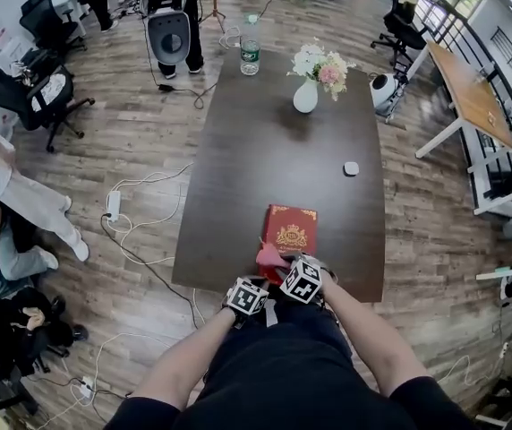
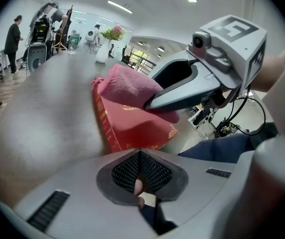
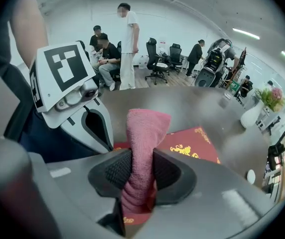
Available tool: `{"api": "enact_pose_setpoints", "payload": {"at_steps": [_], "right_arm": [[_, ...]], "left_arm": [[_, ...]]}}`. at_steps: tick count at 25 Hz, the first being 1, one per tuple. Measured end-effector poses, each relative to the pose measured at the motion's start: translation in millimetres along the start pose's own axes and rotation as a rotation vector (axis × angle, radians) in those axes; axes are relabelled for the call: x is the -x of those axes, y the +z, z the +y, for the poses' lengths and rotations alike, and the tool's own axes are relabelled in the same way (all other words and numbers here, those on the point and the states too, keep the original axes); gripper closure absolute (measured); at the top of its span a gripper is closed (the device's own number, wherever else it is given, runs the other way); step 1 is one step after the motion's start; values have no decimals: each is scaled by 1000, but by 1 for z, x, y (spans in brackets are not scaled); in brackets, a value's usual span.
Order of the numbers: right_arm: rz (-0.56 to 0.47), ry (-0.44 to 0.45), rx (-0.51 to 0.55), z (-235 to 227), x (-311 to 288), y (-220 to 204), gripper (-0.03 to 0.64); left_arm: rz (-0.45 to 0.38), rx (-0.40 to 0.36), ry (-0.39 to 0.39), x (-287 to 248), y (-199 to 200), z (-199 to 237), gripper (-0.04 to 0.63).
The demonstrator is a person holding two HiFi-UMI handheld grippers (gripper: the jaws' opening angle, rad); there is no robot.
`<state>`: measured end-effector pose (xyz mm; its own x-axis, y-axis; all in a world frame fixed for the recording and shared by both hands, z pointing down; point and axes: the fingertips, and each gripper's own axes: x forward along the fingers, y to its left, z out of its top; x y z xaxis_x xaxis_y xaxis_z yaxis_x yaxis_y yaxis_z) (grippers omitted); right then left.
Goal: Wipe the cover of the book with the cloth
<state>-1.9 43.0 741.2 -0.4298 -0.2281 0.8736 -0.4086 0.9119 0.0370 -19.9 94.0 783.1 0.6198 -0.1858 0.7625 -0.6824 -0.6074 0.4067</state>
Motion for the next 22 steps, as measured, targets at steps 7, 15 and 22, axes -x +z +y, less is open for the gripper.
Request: {"api": "enact_pose_setpoints", "payload": {"at_steps": [7, 15, 22], "right_arm": [[6, 47, 46, 4, -30, 13, 500], [55, 79, 96, 13, -58, 7, 500], [46, 79, 105, 13, -61, 3, 500]], "left_arm": [[1, 79, -15, -2, 1, -2, 600], [-18, 100, -7, 1, 2, 2, 600], [-20, 109, 14, 0, -2, 4, 600]]}}
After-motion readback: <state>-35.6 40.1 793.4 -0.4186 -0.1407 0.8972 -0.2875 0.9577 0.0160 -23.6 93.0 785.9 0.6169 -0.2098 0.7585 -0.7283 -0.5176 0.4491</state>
